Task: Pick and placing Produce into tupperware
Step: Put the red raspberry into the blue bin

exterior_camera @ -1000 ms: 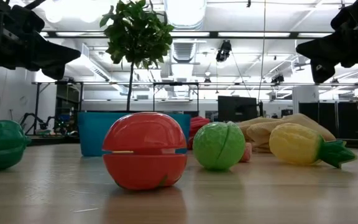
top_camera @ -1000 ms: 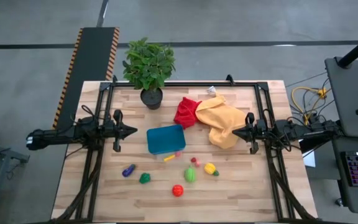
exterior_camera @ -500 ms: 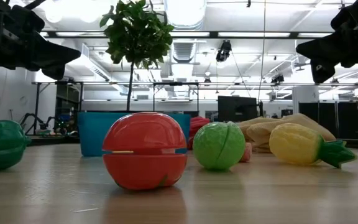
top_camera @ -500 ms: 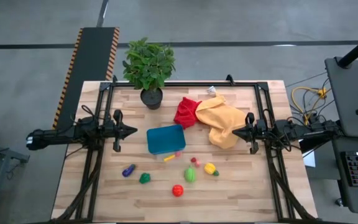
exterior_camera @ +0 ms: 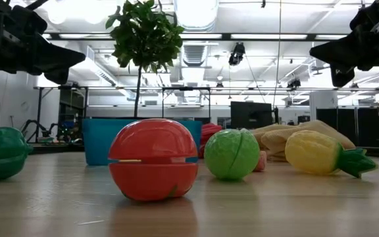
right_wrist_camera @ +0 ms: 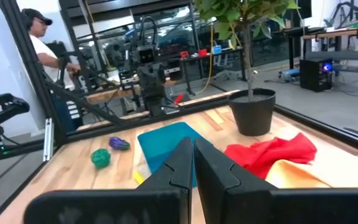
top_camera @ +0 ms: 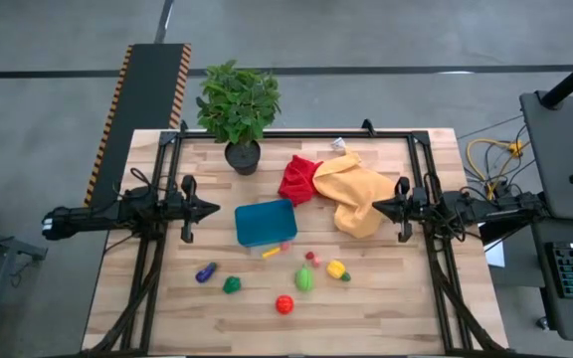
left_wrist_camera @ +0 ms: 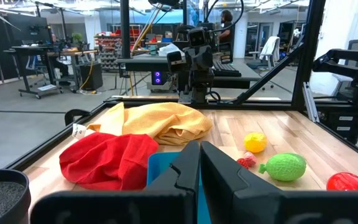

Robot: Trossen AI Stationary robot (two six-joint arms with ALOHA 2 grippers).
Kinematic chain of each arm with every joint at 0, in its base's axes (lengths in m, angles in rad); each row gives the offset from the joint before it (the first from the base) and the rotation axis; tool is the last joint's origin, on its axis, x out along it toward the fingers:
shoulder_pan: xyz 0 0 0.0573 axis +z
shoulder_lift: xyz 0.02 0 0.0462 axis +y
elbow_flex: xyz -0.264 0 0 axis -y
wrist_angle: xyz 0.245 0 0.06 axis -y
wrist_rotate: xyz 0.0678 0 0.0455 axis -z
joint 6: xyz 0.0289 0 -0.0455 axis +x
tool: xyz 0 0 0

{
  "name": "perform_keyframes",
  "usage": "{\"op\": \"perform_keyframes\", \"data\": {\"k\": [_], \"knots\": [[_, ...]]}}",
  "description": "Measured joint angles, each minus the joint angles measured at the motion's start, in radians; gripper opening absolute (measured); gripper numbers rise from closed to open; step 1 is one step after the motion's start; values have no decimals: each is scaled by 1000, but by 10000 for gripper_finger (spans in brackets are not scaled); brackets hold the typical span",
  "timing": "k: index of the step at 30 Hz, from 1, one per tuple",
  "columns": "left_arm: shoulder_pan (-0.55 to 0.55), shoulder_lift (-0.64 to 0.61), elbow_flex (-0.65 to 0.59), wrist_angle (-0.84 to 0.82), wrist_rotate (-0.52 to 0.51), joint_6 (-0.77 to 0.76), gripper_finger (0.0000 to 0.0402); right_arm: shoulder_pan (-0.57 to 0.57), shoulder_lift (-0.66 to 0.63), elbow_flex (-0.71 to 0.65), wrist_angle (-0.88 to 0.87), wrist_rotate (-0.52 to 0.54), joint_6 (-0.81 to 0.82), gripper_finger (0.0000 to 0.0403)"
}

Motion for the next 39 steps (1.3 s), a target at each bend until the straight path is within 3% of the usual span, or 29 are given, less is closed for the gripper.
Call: {"op": "perform_keyframes", "data": {"k": [7,13,19,24,30,35,39], "knots": [[0,0,0,0,0,0,0,0,0,0,6,0,7,9],[0,0,0,15,-2,3,0,0,0,0,47,1,121,9],[0,12,-1,280,-32,-20,0,0,0,0,376,-11,27,13],[0,69,2,485,-14,74,6,0,33,1,559,-69,-104,47],[0,218,86,503,-6,161,74,0,208,102,567,-78,-213,124],[0,379,182,535,-7,232,134,1,438,281,549,-164,-283,173],[0,457,243,577,-8,269,158,1,599,455,339,-174,-287,186]]}}
